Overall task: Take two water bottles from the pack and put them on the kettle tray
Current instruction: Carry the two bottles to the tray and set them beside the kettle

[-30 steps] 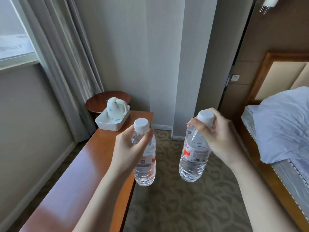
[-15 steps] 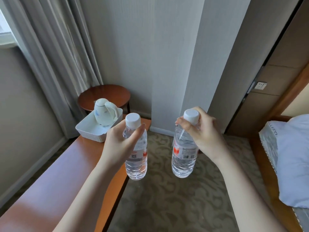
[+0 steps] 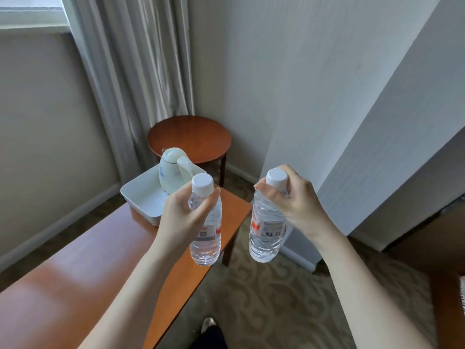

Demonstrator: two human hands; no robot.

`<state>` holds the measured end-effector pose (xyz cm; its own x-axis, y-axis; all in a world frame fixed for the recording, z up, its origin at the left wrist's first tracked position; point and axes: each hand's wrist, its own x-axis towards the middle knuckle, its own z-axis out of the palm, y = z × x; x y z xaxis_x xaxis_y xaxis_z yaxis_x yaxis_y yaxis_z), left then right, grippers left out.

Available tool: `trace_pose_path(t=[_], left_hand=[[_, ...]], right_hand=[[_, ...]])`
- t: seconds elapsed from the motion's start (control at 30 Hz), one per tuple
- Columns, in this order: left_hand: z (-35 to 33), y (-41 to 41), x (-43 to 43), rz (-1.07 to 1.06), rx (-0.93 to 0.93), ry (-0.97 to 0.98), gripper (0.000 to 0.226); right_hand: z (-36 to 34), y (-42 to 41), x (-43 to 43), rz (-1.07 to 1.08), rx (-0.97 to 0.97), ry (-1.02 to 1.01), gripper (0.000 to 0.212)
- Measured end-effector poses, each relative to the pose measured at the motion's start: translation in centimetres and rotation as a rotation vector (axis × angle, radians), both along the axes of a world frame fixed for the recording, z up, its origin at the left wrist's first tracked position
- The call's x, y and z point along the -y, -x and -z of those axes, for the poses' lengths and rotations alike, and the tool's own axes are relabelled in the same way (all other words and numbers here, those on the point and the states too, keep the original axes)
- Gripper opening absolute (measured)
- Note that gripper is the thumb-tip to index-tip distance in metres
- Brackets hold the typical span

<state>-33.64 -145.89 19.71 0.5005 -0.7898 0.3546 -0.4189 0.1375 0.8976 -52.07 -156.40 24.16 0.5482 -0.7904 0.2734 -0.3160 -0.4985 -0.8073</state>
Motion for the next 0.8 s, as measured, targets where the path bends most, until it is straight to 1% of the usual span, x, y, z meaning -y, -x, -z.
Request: trace_pose_path(t=[0.1, 0.3, 0.43, 0.47, 0.57, 0.63, 0.73, 0.8], left_hand=[[2.1, -2.6, 3.4, -0.056, -0.016, -0.032, 0.004], [5.9, -6.1, 7.5, -0.151, -0.097, -0.135, 0.018], [8.4, -8.0, 9.0, -0.277, -0.041, -0.261, 0.020], [9.0, -8.4, 9.2, -0.300, -0.025, -0.289, 0.020], [11.0, -9.0, 9.6, -0.362, -0.017, -0.361, 0.021], [12.2, -9.3, 9.8, -0.384, -0.071, -0.406, 0.022], [13.9, -9.1, 10.1, -0.398, -0.189, -0.490, 0.024], [14.8, -8.7, 10.5, -0.439, -0.263, -0.529, 0.026]], right_hand=[[2.2, -3.2, 4.3, -0.056, -0.011, -0.046, 0.040], [5.8, -8.6, 10.6, -0.204, -0.153, -0.113, 0.044], [8.2, -11.9, 13.6, -0.282, -0.248, -0.136, 0.052], [8.9, -12.6, 14.3, -0.291, -0.269, -0.134, 0.051], [11.3, -14.5, 15.9, -0.317, -0.342, -0.097, 0.040], [12.9, -15.7, 17.0, -0.374, -0.380, -0.056, 0.039], [15.0, -17.2, 18.7, -0.498, -0.438, -0.028, 0.045], [16.3, -18.1, 19.7, -0.576, -0.469, -0.019, 0.042]])
